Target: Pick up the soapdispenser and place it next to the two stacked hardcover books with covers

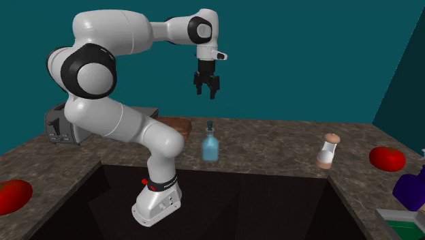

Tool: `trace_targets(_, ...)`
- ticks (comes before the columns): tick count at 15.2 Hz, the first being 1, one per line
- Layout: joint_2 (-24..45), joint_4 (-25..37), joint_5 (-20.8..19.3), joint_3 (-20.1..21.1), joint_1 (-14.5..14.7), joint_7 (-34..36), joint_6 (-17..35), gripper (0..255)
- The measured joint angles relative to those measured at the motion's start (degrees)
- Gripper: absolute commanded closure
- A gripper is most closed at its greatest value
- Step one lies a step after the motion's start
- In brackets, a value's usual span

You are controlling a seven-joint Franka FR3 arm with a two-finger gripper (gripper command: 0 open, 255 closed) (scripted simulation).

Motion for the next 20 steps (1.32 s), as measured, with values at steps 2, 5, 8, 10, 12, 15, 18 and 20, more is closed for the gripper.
trace_targets(2, 0.5, -0.5, 0.1, -0.1, 0.1, -0.2, 0.7, 0)
trace_targets(5, 2.8, -4.0, 0.3, -1.0, 0.4, -1.1, 4.9, 0)
trace_targets(8, 6.5, -6.5, 0.5, -2.0, 0.7, -2.5, 9.3, 0)
trace_targets(10, 9.6, -7.7, 0.6, -2.8, 0.9, -3.5, 12.4, 0)
trace_targets(12, 11.8, -9.1, 0.7, -3.4, 1.1, -4.4, 15.1, 0)
trace_targets(15, 12.4, -11.8, 0.8, -3.5, 1.1, -4.5, 18.1, 0)
trace_targets(18, 12.6, -14.2, 0.7, -3.6, 1.1, -4.5, 20.7, 0)
trace_targets(20, 12.5, -15.1, 0.7, -3.6, 1.1, -4.5, 21.5, 0)
